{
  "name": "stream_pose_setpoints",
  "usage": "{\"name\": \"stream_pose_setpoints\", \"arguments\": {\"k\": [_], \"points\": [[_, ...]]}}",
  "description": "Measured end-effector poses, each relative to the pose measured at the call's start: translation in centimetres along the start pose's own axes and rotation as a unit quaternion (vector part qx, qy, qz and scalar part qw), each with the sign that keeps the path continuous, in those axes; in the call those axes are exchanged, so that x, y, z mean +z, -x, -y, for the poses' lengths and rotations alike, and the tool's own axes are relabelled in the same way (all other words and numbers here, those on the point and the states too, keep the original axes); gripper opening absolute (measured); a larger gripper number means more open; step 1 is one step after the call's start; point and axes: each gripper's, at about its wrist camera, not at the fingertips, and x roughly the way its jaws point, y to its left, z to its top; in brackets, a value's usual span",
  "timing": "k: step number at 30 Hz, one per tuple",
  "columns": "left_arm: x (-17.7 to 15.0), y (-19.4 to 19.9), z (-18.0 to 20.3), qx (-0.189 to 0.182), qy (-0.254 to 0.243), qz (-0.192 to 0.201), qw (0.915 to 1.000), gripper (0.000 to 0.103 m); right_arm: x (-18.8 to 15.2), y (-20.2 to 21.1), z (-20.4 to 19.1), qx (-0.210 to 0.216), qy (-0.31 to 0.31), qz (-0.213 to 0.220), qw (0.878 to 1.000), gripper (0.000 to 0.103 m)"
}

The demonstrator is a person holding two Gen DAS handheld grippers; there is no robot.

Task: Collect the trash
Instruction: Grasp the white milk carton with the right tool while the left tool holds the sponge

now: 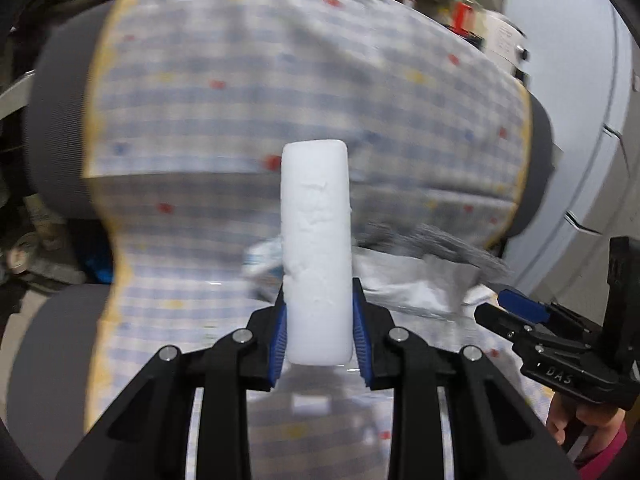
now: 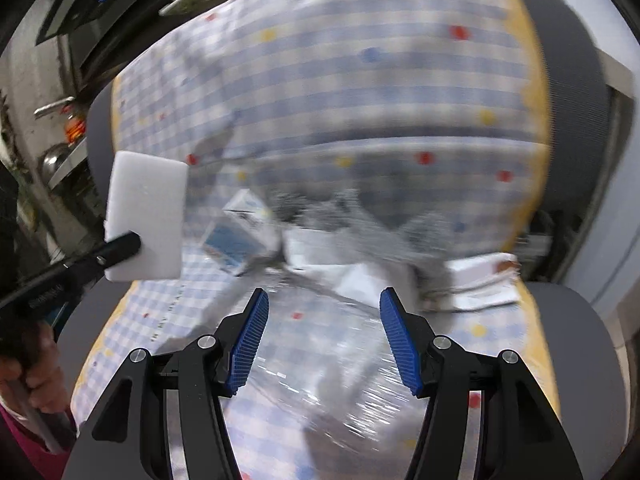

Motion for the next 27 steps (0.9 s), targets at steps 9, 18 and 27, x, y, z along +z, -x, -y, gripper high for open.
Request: {"name": "stream_pose_setpoints", "arguments": {"k": [9,18,27], "points": [[-0.4,-1.1,-5.2,0.038,0.038,-0.015,0.9984,0.027,2.4,-6.0,-5.2,0.034,0.051,-0.009,0.998,0.059],[-0.1,-2.0,-7.0,0.057,0.041,-0.013,0.9975,0.027,6.0,-10.8,-6.9,0.044,0.035,-0.008,0.998,0.036],[-0.8,-1.0,-9.9,0.108,0.056,-0.017,0.9924,0.027,2.4,-6.4,-11.3,0.120,0.128,-0.044,0.983,0.037]]}}
